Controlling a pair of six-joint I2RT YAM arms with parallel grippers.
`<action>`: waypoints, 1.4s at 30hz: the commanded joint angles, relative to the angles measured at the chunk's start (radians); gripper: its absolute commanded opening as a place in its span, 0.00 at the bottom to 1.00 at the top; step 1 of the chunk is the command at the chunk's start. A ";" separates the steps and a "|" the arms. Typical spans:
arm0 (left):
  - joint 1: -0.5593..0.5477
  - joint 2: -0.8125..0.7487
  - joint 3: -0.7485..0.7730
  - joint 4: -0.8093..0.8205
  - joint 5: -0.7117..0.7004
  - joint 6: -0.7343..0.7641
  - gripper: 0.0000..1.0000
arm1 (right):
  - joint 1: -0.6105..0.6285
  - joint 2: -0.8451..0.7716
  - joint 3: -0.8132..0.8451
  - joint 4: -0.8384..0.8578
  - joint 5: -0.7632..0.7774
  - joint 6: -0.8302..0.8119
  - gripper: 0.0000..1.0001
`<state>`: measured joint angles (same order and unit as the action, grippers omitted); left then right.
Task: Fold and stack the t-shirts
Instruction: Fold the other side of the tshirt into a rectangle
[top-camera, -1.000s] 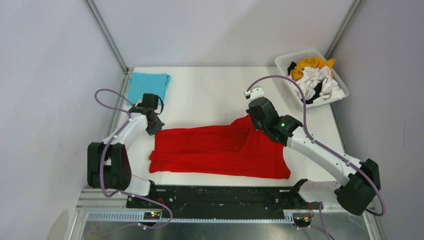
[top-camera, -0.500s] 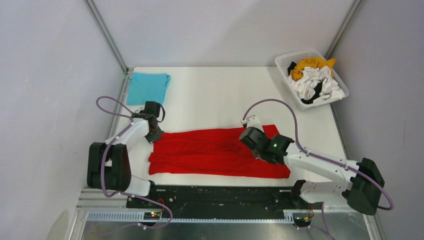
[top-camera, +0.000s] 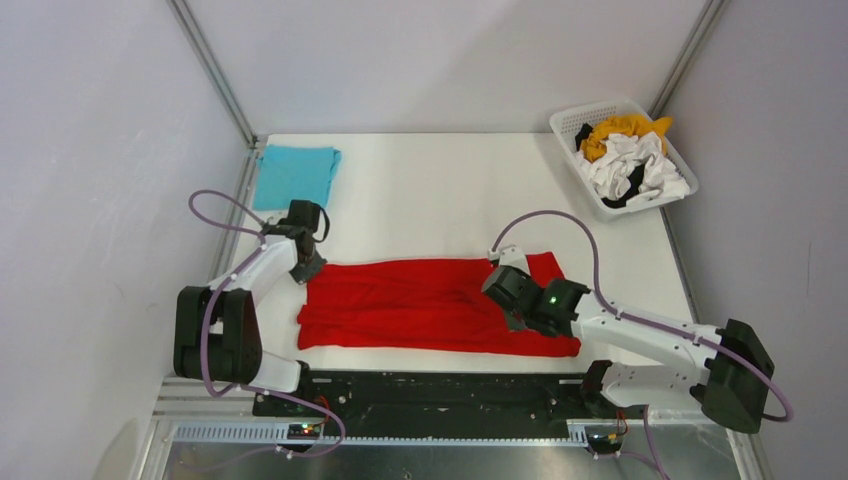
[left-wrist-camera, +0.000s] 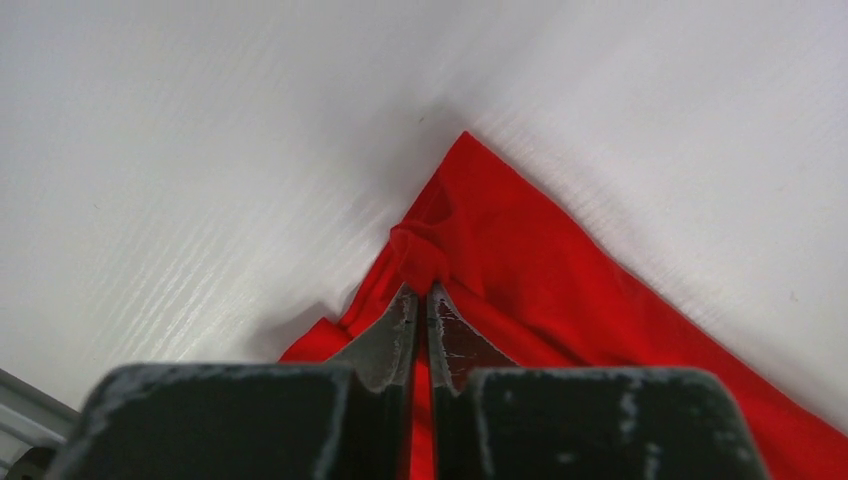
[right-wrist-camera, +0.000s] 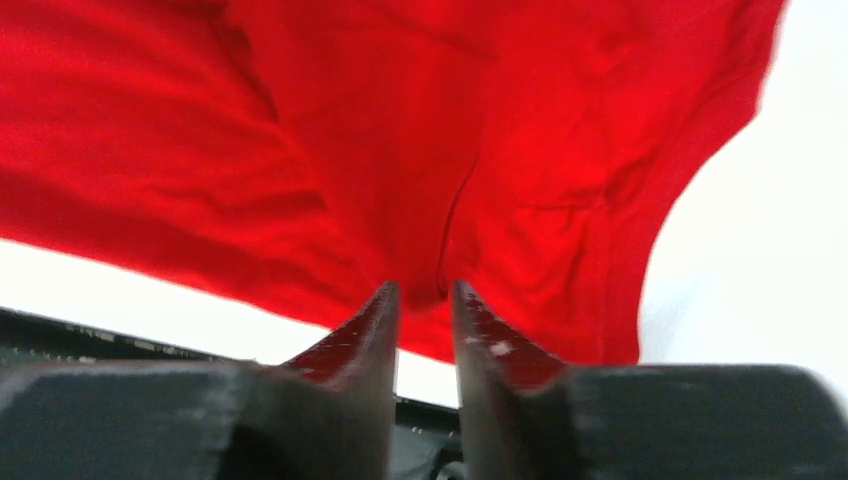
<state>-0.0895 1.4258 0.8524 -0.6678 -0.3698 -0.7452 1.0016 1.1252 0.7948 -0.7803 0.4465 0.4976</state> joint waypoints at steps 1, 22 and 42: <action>-0.003 -0.026 0.002 0.005 -0.085 -0.031 0.10 | 0.038 0.023 -0.040 -0.008 -0.139 0.084 0.41; -0.003 0.094 0.095 0.005 -0.157 -0.060 0.19 | 0.023 -0.196 -0.161 0.102 -0.257 0.099 0.75; -0.236 -0.136 0.177 -0.065 -0.017 -0.006 1.00 | -0.381 0.020 -0.168 0.623 -0.552 0.063 1.00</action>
<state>-0.2630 1.2339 1.0206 -0.7914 -0.4889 -0.8024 0.6880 1.0607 0.6239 -0.3187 0.0078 0.5938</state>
